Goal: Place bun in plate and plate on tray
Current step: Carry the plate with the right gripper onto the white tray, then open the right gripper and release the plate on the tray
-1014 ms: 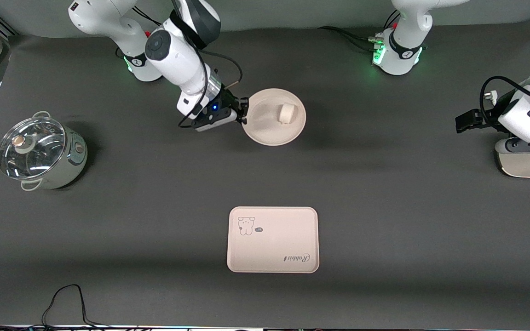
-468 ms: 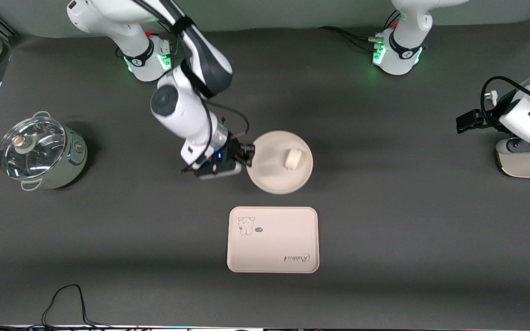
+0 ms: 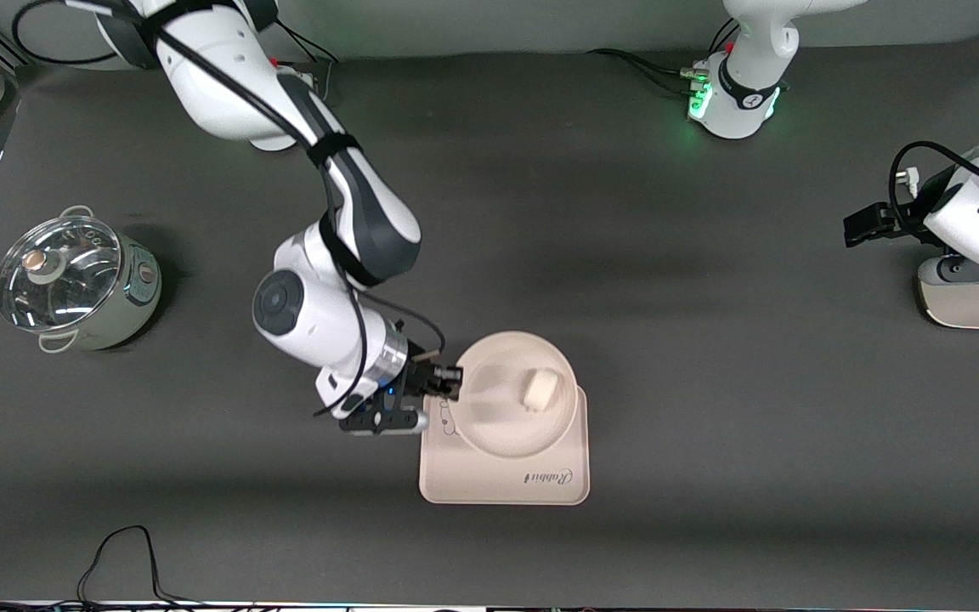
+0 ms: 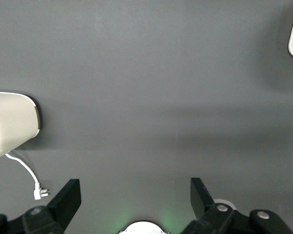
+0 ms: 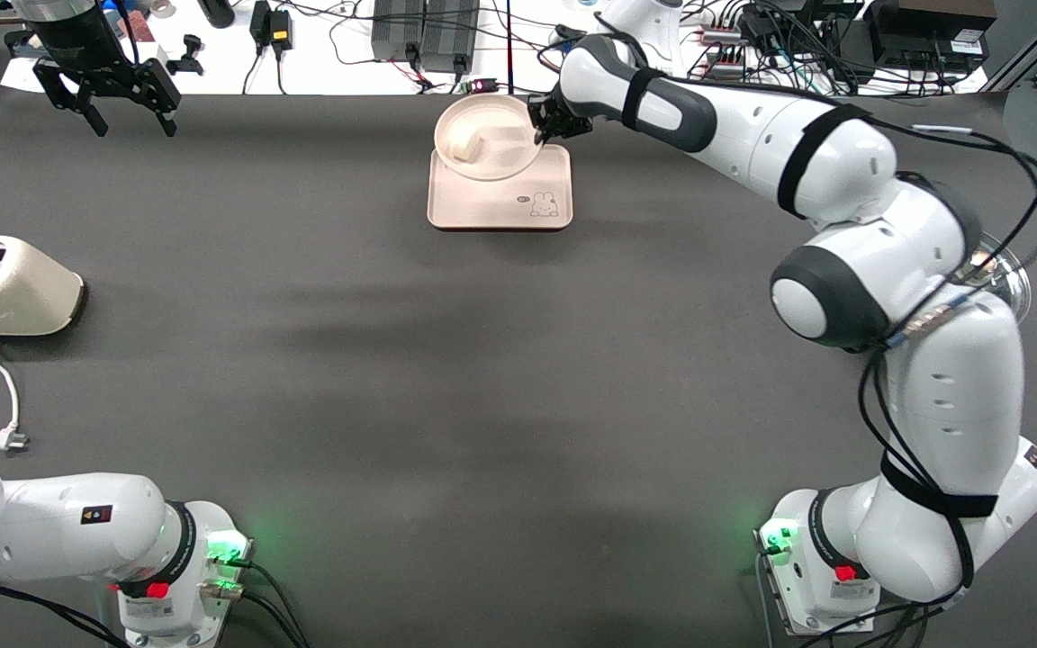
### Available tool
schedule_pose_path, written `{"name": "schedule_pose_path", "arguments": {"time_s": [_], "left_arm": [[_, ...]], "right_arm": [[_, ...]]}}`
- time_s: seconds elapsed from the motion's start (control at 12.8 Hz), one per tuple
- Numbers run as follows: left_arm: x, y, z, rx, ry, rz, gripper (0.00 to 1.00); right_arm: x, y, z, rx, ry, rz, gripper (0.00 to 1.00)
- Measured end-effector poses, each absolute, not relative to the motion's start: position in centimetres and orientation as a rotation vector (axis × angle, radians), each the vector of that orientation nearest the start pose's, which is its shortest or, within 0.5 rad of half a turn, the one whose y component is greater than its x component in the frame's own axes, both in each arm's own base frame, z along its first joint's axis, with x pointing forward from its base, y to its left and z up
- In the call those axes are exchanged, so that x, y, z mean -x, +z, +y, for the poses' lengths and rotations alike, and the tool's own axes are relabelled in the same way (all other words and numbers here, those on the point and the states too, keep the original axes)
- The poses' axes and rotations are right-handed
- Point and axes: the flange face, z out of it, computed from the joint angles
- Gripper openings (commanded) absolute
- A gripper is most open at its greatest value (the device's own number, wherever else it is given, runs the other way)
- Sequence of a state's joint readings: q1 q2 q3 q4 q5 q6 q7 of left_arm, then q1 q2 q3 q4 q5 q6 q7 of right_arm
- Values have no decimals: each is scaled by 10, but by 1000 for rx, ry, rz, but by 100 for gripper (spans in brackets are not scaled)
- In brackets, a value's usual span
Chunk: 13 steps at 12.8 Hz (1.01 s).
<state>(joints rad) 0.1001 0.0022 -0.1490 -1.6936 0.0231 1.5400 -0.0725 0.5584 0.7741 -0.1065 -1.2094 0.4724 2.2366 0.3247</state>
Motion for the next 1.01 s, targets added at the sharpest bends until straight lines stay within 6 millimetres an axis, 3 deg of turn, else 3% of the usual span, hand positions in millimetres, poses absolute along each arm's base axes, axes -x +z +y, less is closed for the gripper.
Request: {"name": "schedule_pose_path", "arguments": {"time_s": [0.23,0.62,1.01], "left_arm": [[-544,563,-24,3100,239,-35,100],[-544,564,-23,3100,239,-37,100],[-544,564,-23,3100,239,-37,100]], "right_arm": [[-700,308,376,2696,-135,156,0],[-704,212,373,2711,-140,233,0],[-705,191,370,2716,-163,250,0]]}}
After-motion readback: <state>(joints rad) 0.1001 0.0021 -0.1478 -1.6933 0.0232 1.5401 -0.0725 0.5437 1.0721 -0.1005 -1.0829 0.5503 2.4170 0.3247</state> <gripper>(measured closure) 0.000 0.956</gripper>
